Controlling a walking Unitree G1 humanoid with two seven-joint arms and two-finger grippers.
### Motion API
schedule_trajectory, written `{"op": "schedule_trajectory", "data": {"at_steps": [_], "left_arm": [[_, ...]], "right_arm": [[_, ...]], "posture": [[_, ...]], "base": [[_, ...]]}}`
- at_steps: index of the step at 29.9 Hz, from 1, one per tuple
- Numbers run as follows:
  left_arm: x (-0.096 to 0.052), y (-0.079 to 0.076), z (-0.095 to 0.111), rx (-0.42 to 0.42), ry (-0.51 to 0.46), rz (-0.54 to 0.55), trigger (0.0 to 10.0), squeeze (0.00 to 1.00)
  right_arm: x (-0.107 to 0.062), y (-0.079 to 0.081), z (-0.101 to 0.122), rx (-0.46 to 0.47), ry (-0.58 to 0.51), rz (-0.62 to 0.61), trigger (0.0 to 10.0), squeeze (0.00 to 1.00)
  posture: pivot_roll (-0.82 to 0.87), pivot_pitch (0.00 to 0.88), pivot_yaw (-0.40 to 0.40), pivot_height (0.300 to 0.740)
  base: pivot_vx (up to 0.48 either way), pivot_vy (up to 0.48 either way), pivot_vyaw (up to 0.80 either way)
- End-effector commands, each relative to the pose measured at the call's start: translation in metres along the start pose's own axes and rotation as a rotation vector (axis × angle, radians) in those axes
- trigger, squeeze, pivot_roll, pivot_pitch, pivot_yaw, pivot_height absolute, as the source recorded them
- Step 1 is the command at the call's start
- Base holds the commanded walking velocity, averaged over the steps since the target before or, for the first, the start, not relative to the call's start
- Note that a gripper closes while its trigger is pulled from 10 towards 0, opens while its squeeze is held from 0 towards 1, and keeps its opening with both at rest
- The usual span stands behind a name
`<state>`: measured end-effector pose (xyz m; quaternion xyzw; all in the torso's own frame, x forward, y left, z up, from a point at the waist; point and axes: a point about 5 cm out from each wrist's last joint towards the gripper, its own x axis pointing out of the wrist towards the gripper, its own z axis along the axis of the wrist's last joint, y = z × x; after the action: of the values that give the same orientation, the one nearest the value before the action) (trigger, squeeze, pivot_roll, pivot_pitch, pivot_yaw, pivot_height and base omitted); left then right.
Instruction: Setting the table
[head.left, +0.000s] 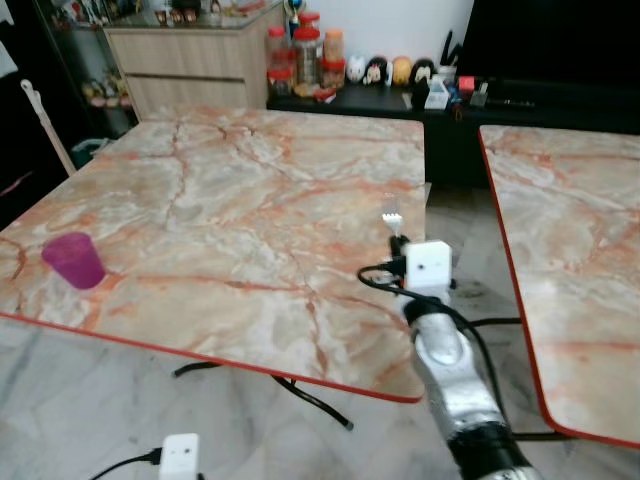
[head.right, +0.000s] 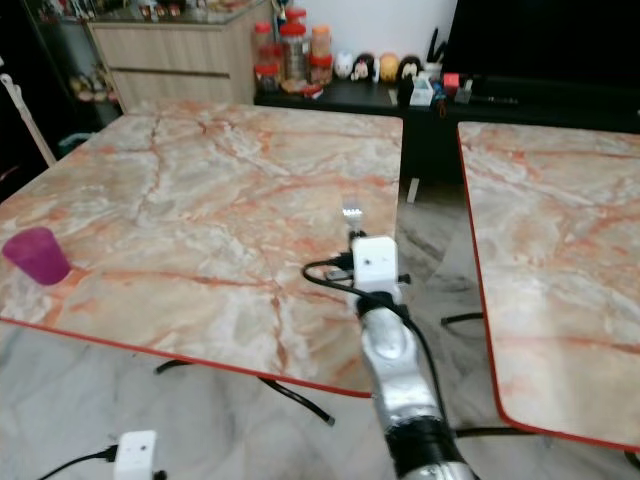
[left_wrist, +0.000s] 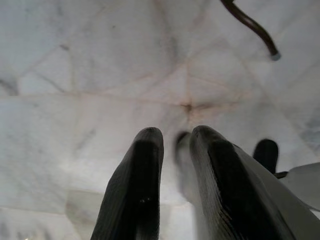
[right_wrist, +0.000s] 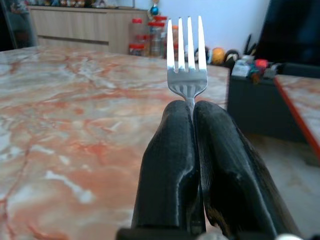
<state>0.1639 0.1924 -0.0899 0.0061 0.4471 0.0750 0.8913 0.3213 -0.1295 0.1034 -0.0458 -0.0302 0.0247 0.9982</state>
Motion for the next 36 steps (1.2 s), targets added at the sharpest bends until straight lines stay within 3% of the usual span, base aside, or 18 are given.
{"op": "schedule_trajectory", "data": {"at_steps": [1, 16, 26, 36], "left_arm": [[0.000, 0.007, -0.001, 0.015, 0.005, 0.015, 10.0, 0.00], [-0.001, 0.008, -0.003, 0.003, 0.008, 0.017, 10.0, 0.00], [0.000, 0.006, -0.002, 0.006, 0.006, 0.009, 10.0, 0.00], [0.000, 0.006, -0.001, 0.009, 0.006, 0.007, 10.0, 0.00]], "right_arm": [[0.001, 0.008, 0.006, 0.007, -0.023, 0.018, 10.0, 0.00], [-0.009, 0.006, -0.009, -0.018, 0.010, 0.009, 10.0, 0.00], [-0.023, -0.008, -0.046, -0.055, 0.151, -0.036, 10.0, 0.00], [-0.051, -0.028, -0.093, -0.097, 0.345, -0.069, 10.0, 0.00]], "posture": [[-0.02, 0.000, -0.006, 0.732], [-0.02, 0.000, -0.005, 0.732], [-0.02, 0.000, -0.004, 0.732], [-0.03, 0.000, -0.001, 0.732]], "base": [[0.000, -0.304, 0.00], [0.000, -0.018, 0.00], [0.000, 0.000, 0.00], [0.000, 0.000, 0.00]]}}
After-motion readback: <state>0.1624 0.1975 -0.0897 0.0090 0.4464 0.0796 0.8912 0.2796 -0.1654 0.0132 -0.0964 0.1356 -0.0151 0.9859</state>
